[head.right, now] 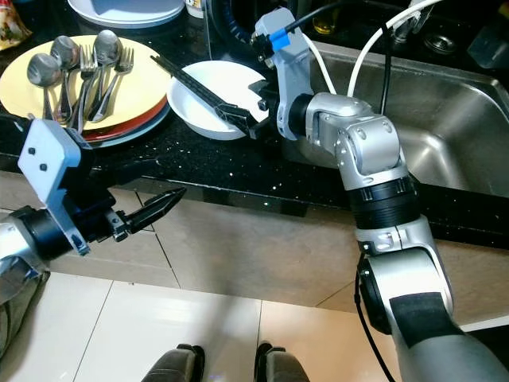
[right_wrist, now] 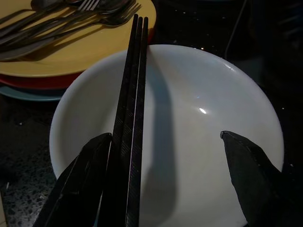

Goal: Kitchen organization

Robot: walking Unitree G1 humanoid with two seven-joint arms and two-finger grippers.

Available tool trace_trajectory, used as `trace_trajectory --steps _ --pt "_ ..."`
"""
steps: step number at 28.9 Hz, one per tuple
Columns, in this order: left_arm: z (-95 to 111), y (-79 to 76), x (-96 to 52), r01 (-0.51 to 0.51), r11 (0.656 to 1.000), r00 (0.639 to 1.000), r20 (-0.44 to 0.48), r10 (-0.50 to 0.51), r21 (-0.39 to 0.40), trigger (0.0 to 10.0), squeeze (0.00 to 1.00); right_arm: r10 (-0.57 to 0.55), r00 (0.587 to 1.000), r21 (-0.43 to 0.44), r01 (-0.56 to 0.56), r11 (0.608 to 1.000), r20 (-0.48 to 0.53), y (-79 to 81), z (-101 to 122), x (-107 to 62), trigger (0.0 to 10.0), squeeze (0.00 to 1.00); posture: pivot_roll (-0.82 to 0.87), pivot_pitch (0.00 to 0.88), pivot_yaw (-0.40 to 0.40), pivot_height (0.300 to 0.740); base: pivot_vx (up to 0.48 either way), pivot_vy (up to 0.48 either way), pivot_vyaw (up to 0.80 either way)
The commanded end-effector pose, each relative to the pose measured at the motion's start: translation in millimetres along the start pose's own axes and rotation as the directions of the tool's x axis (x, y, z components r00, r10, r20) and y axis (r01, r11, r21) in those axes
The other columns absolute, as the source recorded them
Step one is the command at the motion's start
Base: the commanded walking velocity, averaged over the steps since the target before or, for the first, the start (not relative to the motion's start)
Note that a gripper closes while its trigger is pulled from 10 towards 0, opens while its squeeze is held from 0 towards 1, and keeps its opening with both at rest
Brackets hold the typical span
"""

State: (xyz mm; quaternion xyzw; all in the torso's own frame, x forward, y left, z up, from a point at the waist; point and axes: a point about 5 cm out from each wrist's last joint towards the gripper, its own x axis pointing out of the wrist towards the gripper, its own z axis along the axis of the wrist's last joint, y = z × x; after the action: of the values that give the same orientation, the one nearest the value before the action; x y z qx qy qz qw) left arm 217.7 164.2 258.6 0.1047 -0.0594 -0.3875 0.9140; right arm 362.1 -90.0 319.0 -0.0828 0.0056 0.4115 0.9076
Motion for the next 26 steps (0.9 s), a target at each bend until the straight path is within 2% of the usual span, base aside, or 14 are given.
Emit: trace_trajectory --steps 1,5,11,14,17,26 --pt "-0.2 -4.2 1.3 0.019 1.0 1.0 0.016 -0.019 -0.009 10.0 0.0 -0.035 0.999 -0.031 0.035 0.999 0.018 -6.0 7.0 -4.7 10.0 0.0 0.16 0.179 -0.126 0.74 0.0 0.0 0.0" --pt "-0.2 -4.2 1.9 0.022 1.0 1.0 0.016 -0.022 -0.01 10.0 0.0 -0.078 0.997 -0.075 0.078 0.994 -0.006 -10.6 4.6 -5.0 10.0 0.0 0.16 0.179 -0.126 0.74 0.0 0.0 0.0" --pt "0.0 -4.0 1.8 0.022 1.0 1.0 0.016 -0.022 -0.01 10.0 0.0 -0.034 0.999 -0.028 0.035 0.999 0.041 -7.0 9.0 -4.6 10.0 0.0 0.16 0.181 -0.125 0.74 0.0 0.0 0.0" --pt "-0.1 -4.1 1.7 0.022 1.0 1.0 0.016 -0.022 -0.011 10.0 0.0 -0.019 0.998 -0.031 0.021 0.999 0.054 -5.0 12.1 -5.1 10.0 0.0 0.16 0.183 -0.124 0.74 0.0 0.0 0.0" --pt "0.2 -4.1 1.9 0.023 1.0 1.0 0.017 -0.023 -0.011 10.0 0.0 -0.042 0.999 -0.093 0.043 0.995 0.011 -4.7 6.4 -2.3 10.0 0.0 0.16 0.183 -0.125 0.74 0.0 0.0 0.0" --pt "0.6 -3.8 1.5 0.023 1.0 1.0 0.017 -0.023 -0.008 10.0 0.0 -0.078 0.997 -0.152 0.074 0.986 -0.02 -6.4 2.9 -1.1 10.0 0.0 0.16 0.184 -0.122 0.74 0.0 0.0 0.0"
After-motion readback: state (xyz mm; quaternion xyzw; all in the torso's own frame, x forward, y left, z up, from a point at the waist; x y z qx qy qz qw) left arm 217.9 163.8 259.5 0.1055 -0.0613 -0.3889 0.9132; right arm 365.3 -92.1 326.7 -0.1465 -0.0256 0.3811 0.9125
